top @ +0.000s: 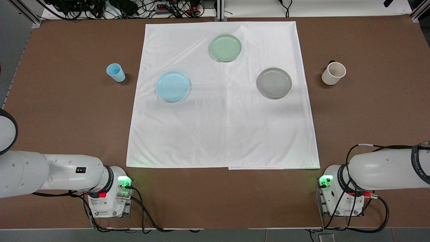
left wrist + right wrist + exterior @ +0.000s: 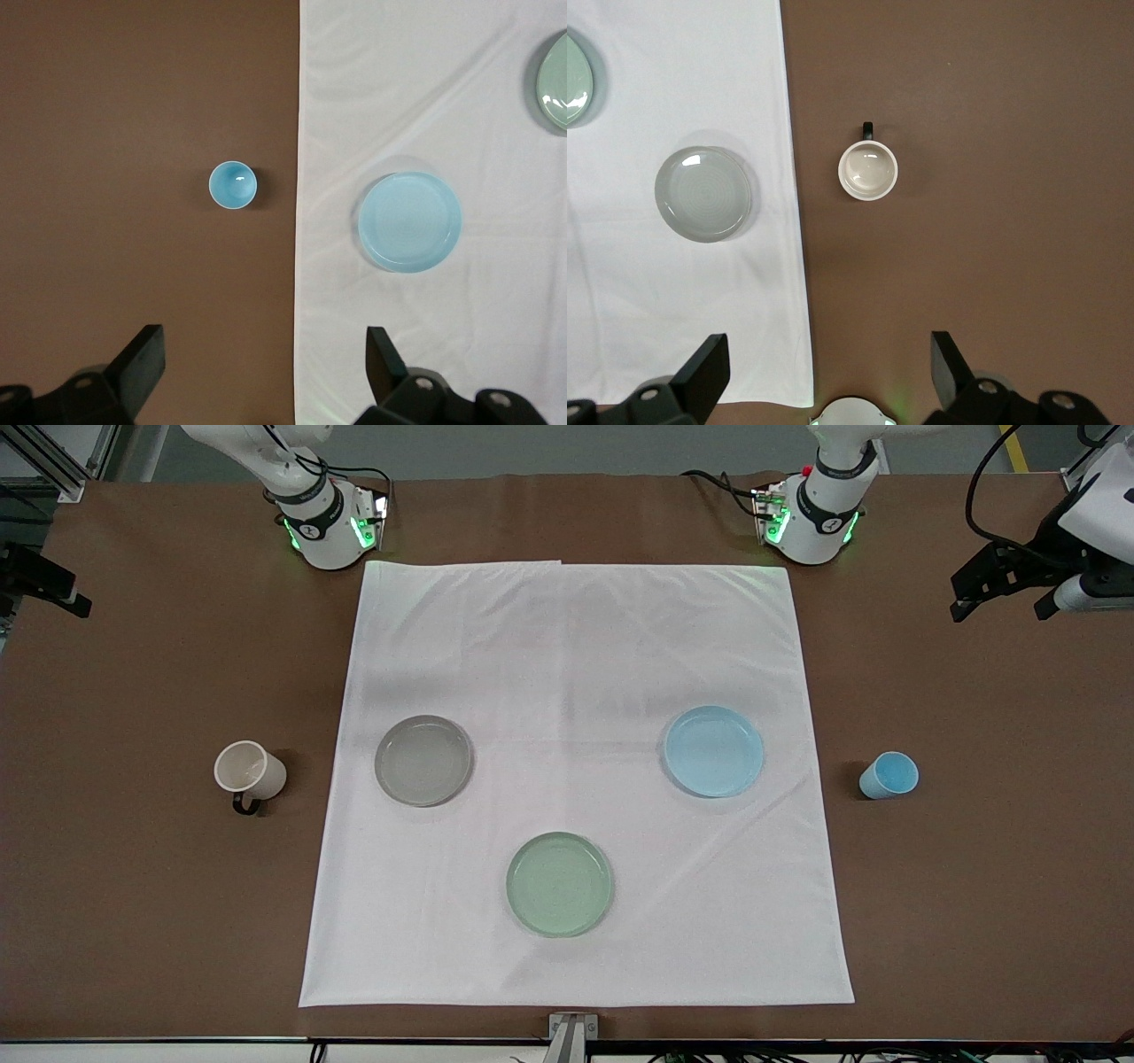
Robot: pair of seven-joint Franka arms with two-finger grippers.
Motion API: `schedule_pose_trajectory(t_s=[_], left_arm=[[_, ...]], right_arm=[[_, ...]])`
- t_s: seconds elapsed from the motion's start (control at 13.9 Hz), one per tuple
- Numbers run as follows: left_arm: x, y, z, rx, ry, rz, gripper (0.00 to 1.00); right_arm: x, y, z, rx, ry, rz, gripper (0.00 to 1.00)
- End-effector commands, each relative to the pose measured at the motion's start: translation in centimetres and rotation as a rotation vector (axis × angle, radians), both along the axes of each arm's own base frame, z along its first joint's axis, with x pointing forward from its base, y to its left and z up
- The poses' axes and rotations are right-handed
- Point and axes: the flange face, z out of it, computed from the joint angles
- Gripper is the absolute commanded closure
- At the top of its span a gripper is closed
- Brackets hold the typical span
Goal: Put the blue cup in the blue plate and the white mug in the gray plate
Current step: 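Reach the right gripper to the mug while the left gripper reaches the cup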
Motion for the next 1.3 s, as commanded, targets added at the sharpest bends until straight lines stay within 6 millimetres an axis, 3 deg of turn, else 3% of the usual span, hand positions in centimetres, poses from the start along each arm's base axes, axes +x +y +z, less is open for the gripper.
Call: schedule_pose_trajectory(t_s=[0.0, 0.14, 0.29, 0.5, 0.65, 0.79, 0.94, 1.01, 1.22], left_arm=[[0.2, 0.1, 0.6, 0.006, 0.005, -0.012, 0.00], [0.5, 0.5, 0.4, 0.006, 0.009, -0.006, 0.00], [1.5, 1.6, -1.2, 0.032, 0.038, 0.007, 0.00], [3.9, 4.1, -7.1, 0.032, 0.091, 0.049, 0.00], [4.6, 5.2, -11.9, 0.029, 0.070, 0.064, 0.00], [4.8, 6.3, -17.5, 0.025, 0.023, 0.075, 0.00], [5.6, 7.5, -22.9, 0.019, 0.016, 0.090, 0.00], [5.8, 7.8, -24.6, 0.016, 0.019, 0.093, 0.00], [5.9, 7.9, -29.4, 0.010, 0.030, 0.080, 0.00]], right_arm=[[-0.2, -0.2, 0.3, 0.005, -0.021, -0.006, 0.00], [-0.1, -0.2, 0.3, 0.002, -0.023, -0.004, 0.00], [-0.2, -0.2, 0.5, 0.001, -0.026, 0.012, 0.00], [0.6, -0.5, -0.5, 0.003, -0.011, -0.007, 0.00], [4.7, -1.0, -6.0, 0.000, 0.034, -0.006, 0.00], [7.9, -2.4, -9.5, -0.007, -0.014, -0.029, 0.00], [11.2, -2.8, -16.8, -0.009, 0.057, -0.033, 0.00], [12.1, -2.9, -18.3, -0.016, 0.032, -0.036, 0.00], [14.9, -3.0, -26.9, -0.032, 0.016, -0.048, 0.00]])
